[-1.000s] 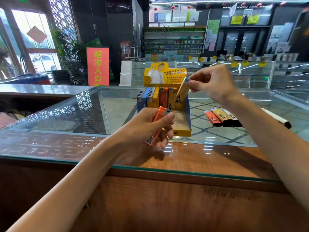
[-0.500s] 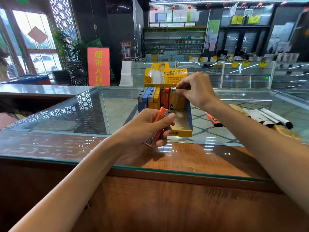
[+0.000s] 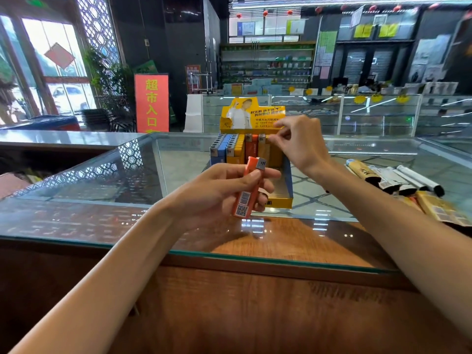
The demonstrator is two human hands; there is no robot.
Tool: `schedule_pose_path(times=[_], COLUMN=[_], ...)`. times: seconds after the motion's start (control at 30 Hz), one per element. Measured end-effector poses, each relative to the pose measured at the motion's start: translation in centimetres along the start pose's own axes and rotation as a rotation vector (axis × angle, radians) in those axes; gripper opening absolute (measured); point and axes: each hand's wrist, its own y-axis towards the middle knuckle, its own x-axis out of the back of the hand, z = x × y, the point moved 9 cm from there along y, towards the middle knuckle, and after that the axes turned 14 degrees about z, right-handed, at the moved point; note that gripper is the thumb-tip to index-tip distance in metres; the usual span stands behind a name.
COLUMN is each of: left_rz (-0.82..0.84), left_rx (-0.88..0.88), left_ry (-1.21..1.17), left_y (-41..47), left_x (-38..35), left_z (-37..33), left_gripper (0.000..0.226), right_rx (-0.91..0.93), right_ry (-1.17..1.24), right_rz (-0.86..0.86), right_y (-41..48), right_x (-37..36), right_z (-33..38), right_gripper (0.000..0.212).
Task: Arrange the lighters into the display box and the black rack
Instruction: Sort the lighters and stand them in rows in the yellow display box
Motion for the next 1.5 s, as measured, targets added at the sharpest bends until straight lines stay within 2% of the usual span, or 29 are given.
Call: schedule_pose_path(times=[0.07, 0.1, 0.17, 0.2, 0.27, 0.33, 0.47, 0.63, 0.83, 0.97, 1.03, 1.17, 1.3, 1.4, 1.5], left_rz=[-0.001, -0.004, -0.001, 0.006, 0.046, 0.104, 0.155, 0.168, 0.114, 0.014, -0.027, -0.129, -0.065, -0.008, -0.008], left_rx=[0.001, -0.002, -0.019, -0.024, -0.035, -0.05, -0.03, -0.016, -0.045, -0.063, -0.058, -0.068, -0.035, 0.061, 0.087], left_ry=[0.019, 0.026, 0.03, 0.032, 0.018, -0.024, -0.085, -0.075, -0.105, 0.031, 0.13, 0.673, 1.14, 1.232, 1.206], left_y=[-0.1, -0.1, 0.0, 0.0, 0.2, 0.3, 0.4, 0.5, 0.6, 0.2, 0.0, -0.6, -0.9, -1.0, -1.1], left_x=[-0.1, -0.1, 0.0, -0.1, -0.5, -1.1, -1.6, -1.6, -1.0, 0.0, 0.1, -1.6, -4.8, -5.7, -5.8], left_z=[0.0, -0.1, -0.2, -0.2, -0.3, -0.5, -0.1, 0.0, -0.2, -0.6, -0.9, -2.0, -1.5, -0.1, 0.3], left_gripper=[0.035, 0.035, 0.038, 0.039, 0.041, 0.038, 0.037, 0.04, 0.041, 0.033, 0.031, 0.023, 0.026, 0.033, 0.035], right_rx=[0.0, 0.013, 0.079, 0.135, 0.259, 0.336, 0.397, 0.271, 0.23, 0.087, 0.022, -0.009, 0.045, 0.073, 0.115], right_ry=[0.107, 0.241, 0.6, 0.703, 0.747, 0.801, 0.923, 1.056, 1.186, 1.074, 0.918, 0.503, 0.223, 0.1, 0.021], right_rz=[-0.007, 0.078, 0.413, 0.567, 0.741, 0.807, 0.788, 0.605, 0.535, 0.337, 0.235, 0.154, 0.112, 0.119, 0.127], right_y=[-0.7, -0.9, -2.2, -3.1, -4.6, -5.2, -5.0, -3.6, -2.8, -1.4, -0.7, 0.9, 2.3, 2.5, 2.4], right_x=[1.5, 1.6, 0.3, -0.4, -1.3, -1.6, -1.1, -0.3, 0.6, 1.9, 2.4, 2.2, 1.0, -0.6, -1.6], right_z=[0.2, 0.2, 1.3, 2.3, 3.7, 4.6, 5.2, 3.1, 1.5, -1.6, -2.8, -2.4, 0.0, 1.1, 1.7], right_gripper=[0.025, 0.023, 0.025, 0.027, 0.033, 0.039, 0.031, 0.025, 0.017, 0.016, 0.012, 0.02, 0.024, 0.025, 0.023])
